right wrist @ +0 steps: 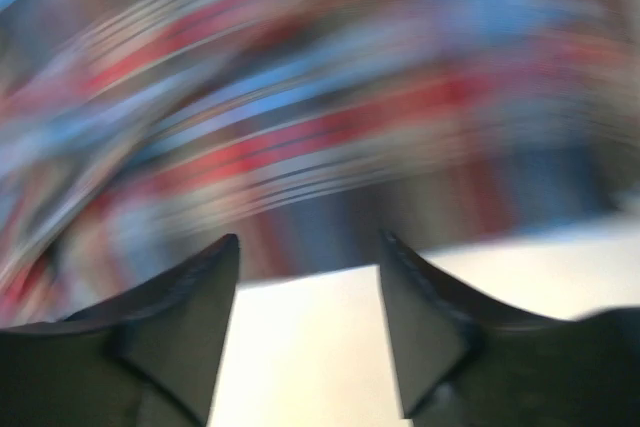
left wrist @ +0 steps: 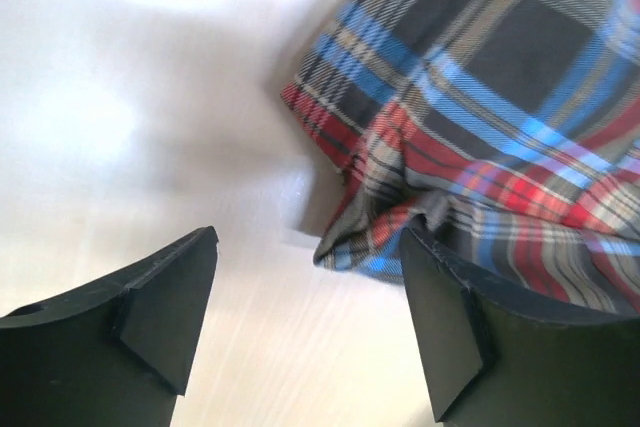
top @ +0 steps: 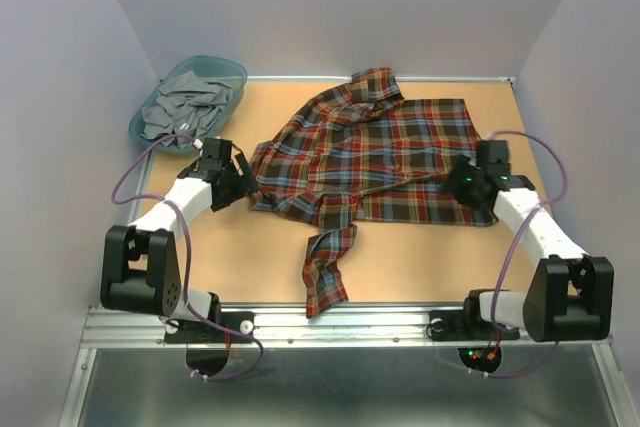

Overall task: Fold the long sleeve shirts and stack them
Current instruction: Fold the shirt

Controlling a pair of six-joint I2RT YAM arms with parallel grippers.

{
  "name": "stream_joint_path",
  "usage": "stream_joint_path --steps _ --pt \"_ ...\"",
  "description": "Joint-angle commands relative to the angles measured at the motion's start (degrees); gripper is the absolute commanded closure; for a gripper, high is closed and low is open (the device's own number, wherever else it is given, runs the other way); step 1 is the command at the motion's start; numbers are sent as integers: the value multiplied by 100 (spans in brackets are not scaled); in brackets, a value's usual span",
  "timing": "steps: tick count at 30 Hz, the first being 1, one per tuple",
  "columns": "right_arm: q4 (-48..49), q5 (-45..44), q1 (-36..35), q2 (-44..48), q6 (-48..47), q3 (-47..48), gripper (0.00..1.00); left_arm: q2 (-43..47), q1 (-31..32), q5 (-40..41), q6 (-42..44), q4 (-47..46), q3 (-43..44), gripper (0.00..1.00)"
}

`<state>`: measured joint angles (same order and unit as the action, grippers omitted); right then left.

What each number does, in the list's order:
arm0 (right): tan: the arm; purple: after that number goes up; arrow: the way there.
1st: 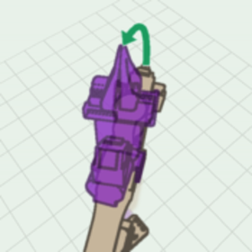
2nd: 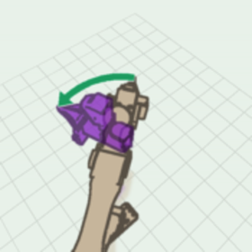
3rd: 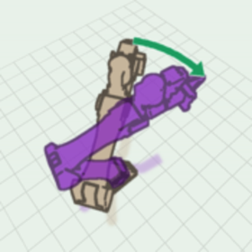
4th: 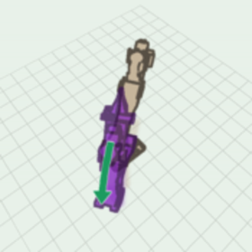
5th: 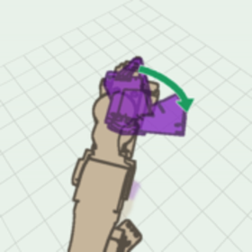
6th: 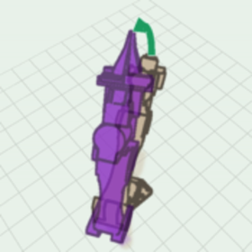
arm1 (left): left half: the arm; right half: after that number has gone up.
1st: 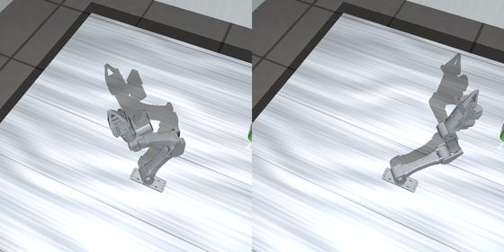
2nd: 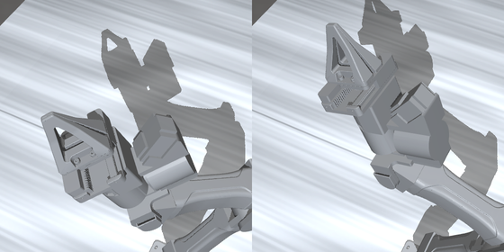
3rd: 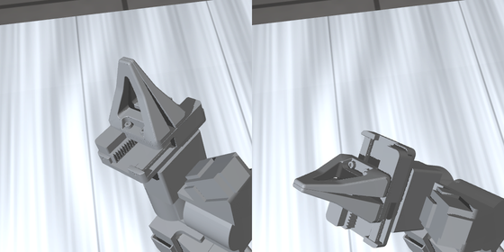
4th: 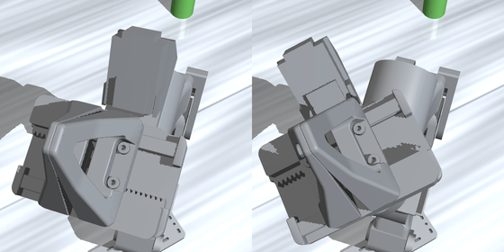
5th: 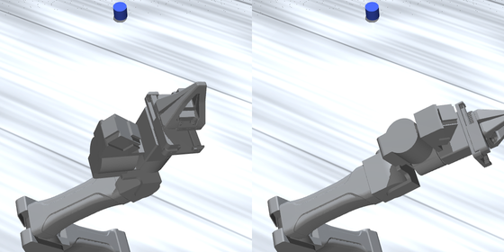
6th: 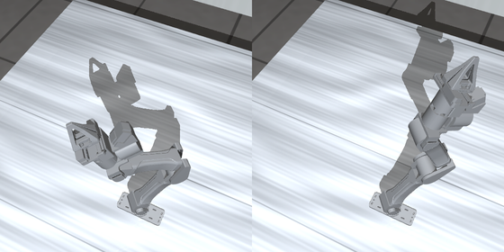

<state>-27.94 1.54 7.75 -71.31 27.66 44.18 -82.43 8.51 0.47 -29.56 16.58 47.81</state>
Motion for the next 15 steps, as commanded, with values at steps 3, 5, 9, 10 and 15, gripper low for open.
stream_joint_path --steps 3,5,9,10,15 --pt "-220 -136 -2898 82 -1060 1091 30 711 -25 532 407 144 255 5" --pt "-255 -382 -4098 -93 -1508 1424 23 834 -25 638 486 65 203 4" --pt "-448 -664 -5633 -699 -2150 2039 15 922 -25 656 522 -76 18 4" --pt "-492 -577 -5887 -813 -2360 2181 14 931 -25 674 530 -102 -26 4" --pt "-843 -383 -7065 -1621 -2713 2823 11 1001 -25 779 565 -356 -412 4"
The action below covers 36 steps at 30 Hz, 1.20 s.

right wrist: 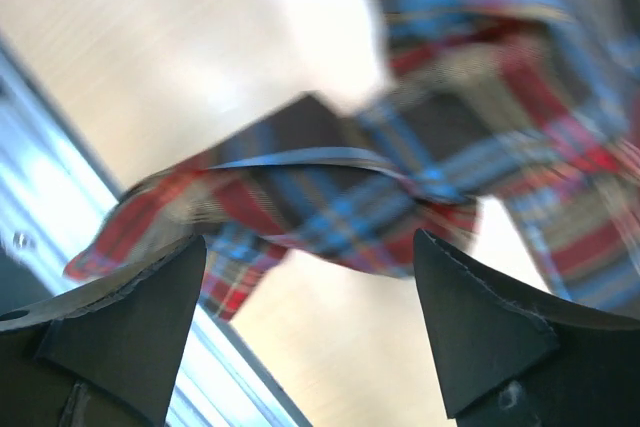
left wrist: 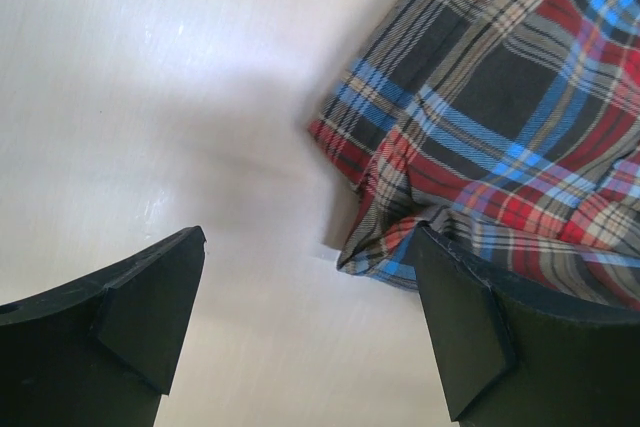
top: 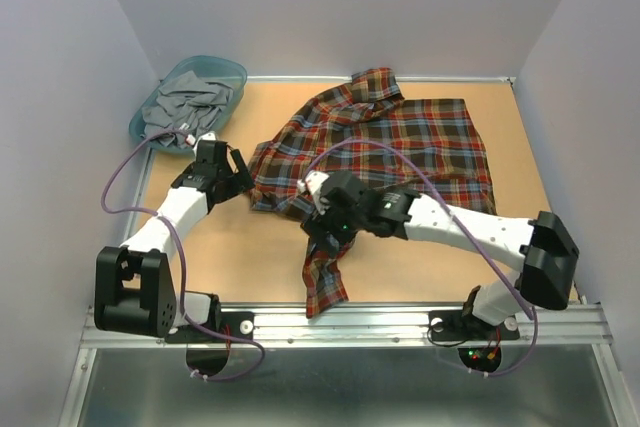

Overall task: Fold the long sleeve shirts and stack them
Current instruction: Fold the shirt

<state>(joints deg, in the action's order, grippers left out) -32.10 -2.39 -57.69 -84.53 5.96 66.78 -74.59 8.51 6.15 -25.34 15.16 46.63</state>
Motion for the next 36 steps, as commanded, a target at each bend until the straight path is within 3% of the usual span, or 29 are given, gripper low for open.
stream_joint_path --steps 1,12,15,16,20,21,25,32,36 --pt "-455 46 -628 -379 -552 633 9 225 -25 211 152 -380 -356 4" --pt "-78 108 -1288 -1785 -481 388 9 -91 -25 492 267 -725 -480 4" --pt "300 -59 -1297 -2014 -429 222 14 -161 -25 492 276 -698 -427 4" --pt "361 -120 -1306 -2067 -420 151 17 -161 -25 501 276 -698 -436 4" --pt "503 -384 -1315 -2199 -446 10 47 -126 -25 527 267 -716 -453 4" --pt "503 -437 -1315 -2182 -464 -7 63 -135 -25 527 267 -716 -453 4" --pt "415 -665 -1315 -1840 -446 18 95 -144 -25 492 276 -716 -453 4" --pt "-253 -2077 -1148 -1163 -727 730 99 -91 -25 378 276 -760 -480 4" --pt "-262 -2590 -543 -1039 -894 1274 99 -82 -25 360 284 -751 -488 4"
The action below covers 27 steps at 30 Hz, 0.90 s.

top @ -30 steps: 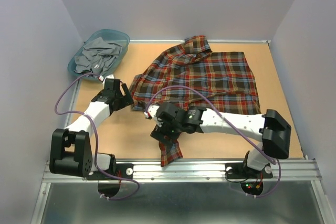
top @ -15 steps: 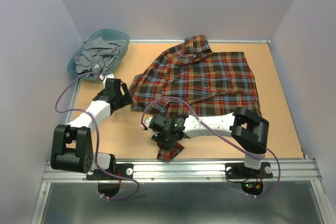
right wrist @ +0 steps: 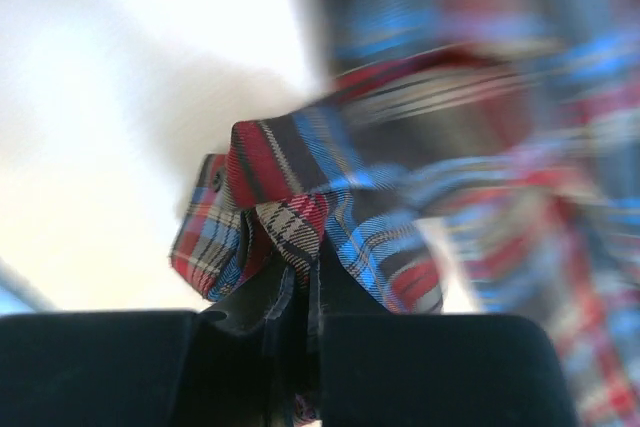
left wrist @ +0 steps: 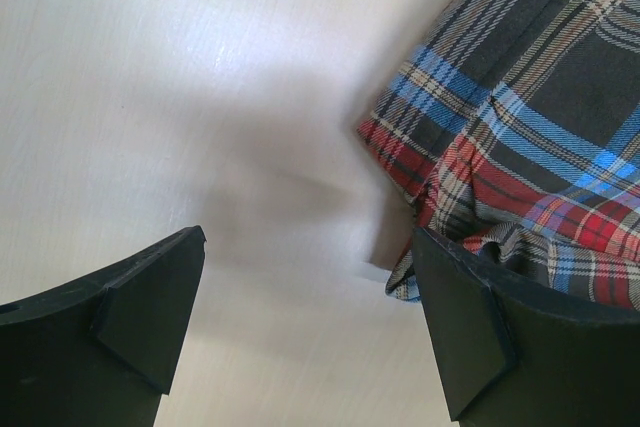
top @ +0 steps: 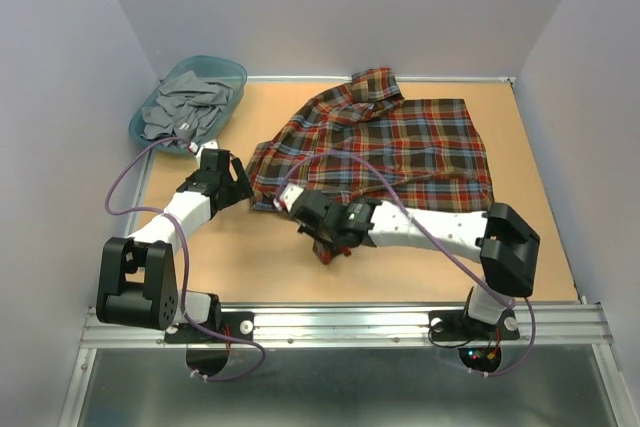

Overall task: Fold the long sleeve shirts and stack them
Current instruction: Fold the shirt

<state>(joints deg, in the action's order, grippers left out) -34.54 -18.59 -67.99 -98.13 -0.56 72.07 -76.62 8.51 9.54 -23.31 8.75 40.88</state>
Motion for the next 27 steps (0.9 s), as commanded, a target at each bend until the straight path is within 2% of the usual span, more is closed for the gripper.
stream_joint_path --steps 1,5,8,14,20,24,25,27 --pt "-17 -1032 592 320 -304 877 99 130 -25 30 81 -102 86 4" --pt "9 -1085 1242 101 -559 1535 99 174 -25 30 81 -120 69 4" --pt "385 -1348 1656 -180 -822 1975 99 165 -25 -22 81 -119 69 4" --pt "1185 -1349 2209 -725 -1139 2697 99 139 -25 -101 63 -93 69 4" --pt "1459 -1331 2571 -1357 -1184 3602 94 130 -25 -216 63 -67 60 4" --pt "1530 -1358 2781 -1901 -1026 4007 76 139 -16 -338 81 -58 51 4" --pt "1538 -1358 2825 -1990 -947 4103 64 130 -16 -374 72 -67 34 4" --pt "1547 -1358 2896 -2244 -868 4358 53 121 -16 -497 72 -67 25 4"
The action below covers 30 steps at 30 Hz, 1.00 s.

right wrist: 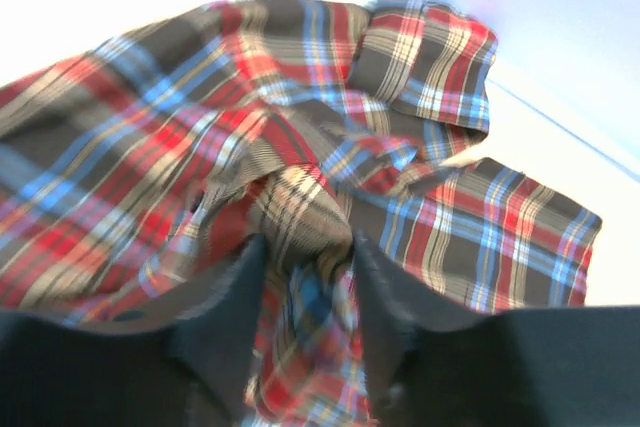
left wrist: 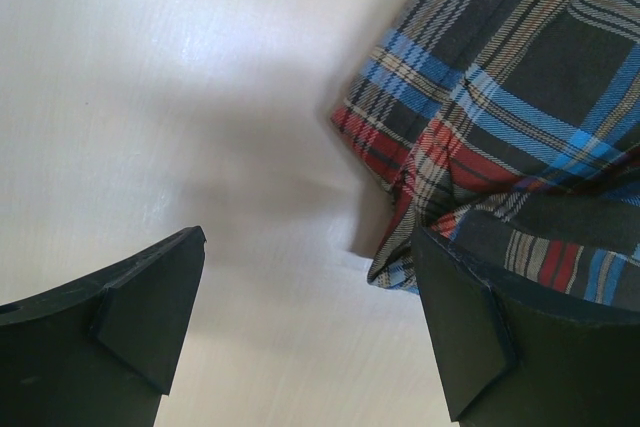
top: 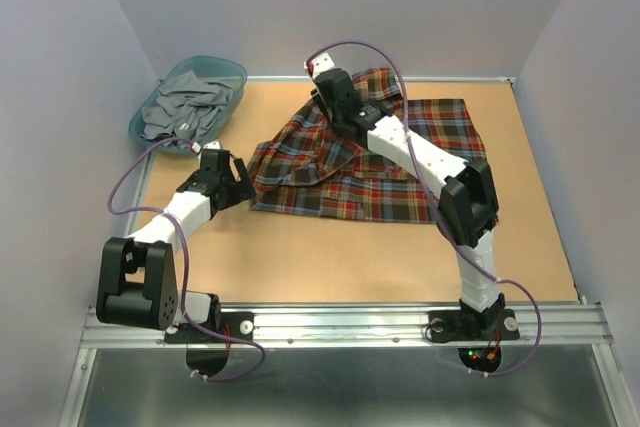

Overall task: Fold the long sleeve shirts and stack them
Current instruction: Fold the shirt

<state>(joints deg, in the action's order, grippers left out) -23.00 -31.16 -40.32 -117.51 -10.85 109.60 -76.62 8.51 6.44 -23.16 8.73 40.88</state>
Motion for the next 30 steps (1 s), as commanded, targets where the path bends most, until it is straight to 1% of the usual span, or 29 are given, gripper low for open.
stream_joint_path --steps 1,2,4,5,7,8,10,11,12,13,14,16,17,18,19,20,22,23,24,26,27,28,29,30 --pt "385 -118 147 -368 188 702 49 112 -16 -213 57 -56 8 4" --pt "384 -319 190 -421 267 868 38 103 -8 -309 57 -65 7 4" --pt "384 -627 252 -474 381 984 25 95 -8 -423 48 -47 -28 4" --pt "376 -863 331 -422 521 993 13 95 -8 -572 57 -47 -36 4" --pt "367 -988 436 -247 671 757 5 103 -8 -800 48 -30 -89 4" --pt "349 -989 506 50 864 608 1 112 -8 -889 39 31 -98 4" --pt "227 -901 778 429 1137 -24 0 121 -8 -1223 13 58 -142 4" --pt "44 -649 1014 814 1616 -244 0 130 -8 -1372 -57 85 -159 4" --pt "-54 -463 1156 1044 1848 -777 0 138 -8 -1425 -92 85 -194 4" --pt "-133 -253 1297 1246 2067 -782 1 121 -8 -1469 -119 76 -203 4" --pt "-256 202 1594 1675 2496 -1365 1 69 1 -1487 -171 67 -204 5" --pt "-318 775 1912 2055 2885 -1931 5 -28 1 -1522 -198 67 -142 7" --pt "-345 1326 2087 2257 3191 -2543 8 -150 1 -1540 -233 93 -99 9" --pt "-345 1627 2420 2581 3308 -2801 9 -221 10 -1584 -294 94 -55 11" --pt "-345 2196 2597 2732 3439 -3300 12 -352 10 -1619 -321 102 -28 12" --pt "-345 2428 2921 2847 3493 -3514 13 -415 10 -1654 -338 102 -10 14" --pt "-336 2815 3230 3162 3572 -3953 15 -520 19 -1663 -391 94 34 18" --pt "-336 3069 3371 3251 3677 -4138 18 -634 27 -1646 -409 102 42 19" --pt "-328 3272 3677 3348 3739 -4540 19 -687 28 -1637 -418 94 51 22" --pt "-284 3528 3995 3559 3923 -4929 22 -862 28 -1663 -487 67 60 25" --pt "-205 3781 4292 3612 3968 -5244 23 -924 28 -1759 -497 50 60 28" --pt "-144 3923 4443 3656 4003 -5447 24 -986 28 -1803 -532 32 77 31" --pt "-47 4090 4584 3744 4038 -5615 29 -1082 28 -1847 -584 -11 78 33" --pt "128 4344 4838 3779 4064 -5930 32 -1127 28 -1909 -619 -29 95 39"
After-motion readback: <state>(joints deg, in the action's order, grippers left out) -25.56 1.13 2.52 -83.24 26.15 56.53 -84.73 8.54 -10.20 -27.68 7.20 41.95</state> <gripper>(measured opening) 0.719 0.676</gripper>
